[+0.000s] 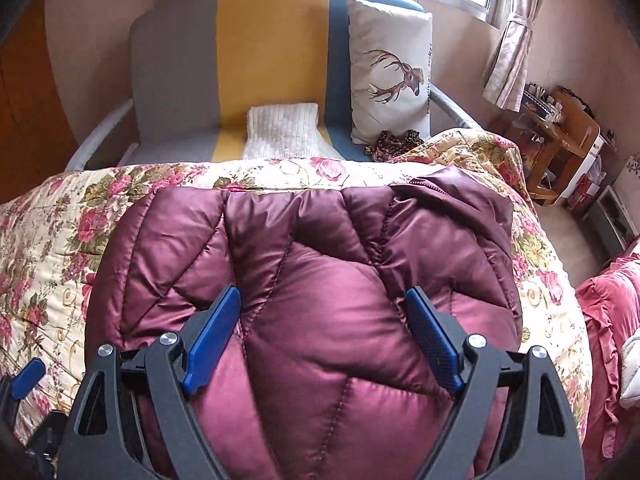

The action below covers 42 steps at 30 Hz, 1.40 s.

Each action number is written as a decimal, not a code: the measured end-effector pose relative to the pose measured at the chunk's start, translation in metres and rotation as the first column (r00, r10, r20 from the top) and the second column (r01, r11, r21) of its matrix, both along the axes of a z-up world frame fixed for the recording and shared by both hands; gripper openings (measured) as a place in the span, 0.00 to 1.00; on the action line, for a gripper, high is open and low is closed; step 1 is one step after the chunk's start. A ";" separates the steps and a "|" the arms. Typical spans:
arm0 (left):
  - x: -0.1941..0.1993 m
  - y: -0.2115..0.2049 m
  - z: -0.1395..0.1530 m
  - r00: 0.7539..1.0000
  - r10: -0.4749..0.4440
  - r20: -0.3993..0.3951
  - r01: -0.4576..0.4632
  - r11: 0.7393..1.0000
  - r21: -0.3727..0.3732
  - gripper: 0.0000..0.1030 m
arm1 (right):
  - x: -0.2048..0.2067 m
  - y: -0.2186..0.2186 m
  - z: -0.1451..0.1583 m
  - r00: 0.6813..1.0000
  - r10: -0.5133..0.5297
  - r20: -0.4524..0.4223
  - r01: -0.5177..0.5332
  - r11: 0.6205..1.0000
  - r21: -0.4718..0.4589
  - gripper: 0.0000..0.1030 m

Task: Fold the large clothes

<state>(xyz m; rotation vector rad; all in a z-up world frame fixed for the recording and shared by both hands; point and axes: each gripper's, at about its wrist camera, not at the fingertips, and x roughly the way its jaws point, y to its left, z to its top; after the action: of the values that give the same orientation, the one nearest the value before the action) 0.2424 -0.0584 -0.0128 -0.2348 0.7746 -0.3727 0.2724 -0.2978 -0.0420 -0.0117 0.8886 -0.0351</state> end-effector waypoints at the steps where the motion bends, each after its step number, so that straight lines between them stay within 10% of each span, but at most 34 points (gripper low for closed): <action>1: -0.004 -0.002 0.005 1.000 -0.019 0.010 0.019 1.000 -0.010 0.86 | -0.002 0.002 0.000 1.000 0.000 0.011 0.000 1.000 0.005 0.82; 13: -0.017 -0.032 -0.016 0.997 -0.043 -0.070 0.054 0.985 0.163 0.86 | 0.006 0.030 -0.001 0.997 0.079 -0.007 -0.079 0.996 0.045 0.84; 22: -0.045 -0.038 0.012 0.998 -0.055 0.039 0.049 0.987 0.152 0.89 | -0.062 -0.019 0.058 0.985 0.049 0.163 -0.086 0.971 0.222 0.97; 42: -0.099 -0.020 0.050 0.974 0.024 0.226 -0.067 0.980 0.186 0.96 | -0.232 -0.022 0.046 0.944 -0.256 0.207 0.220 0.959 0.179 0.98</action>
<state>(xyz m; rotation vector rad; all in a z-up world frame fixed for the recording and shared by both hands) 0.1436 -0.0787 0.0368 -0.0278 0.5781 -0.2726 0.0403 -0.3201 0.0035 0.2411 0.6564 -0.1911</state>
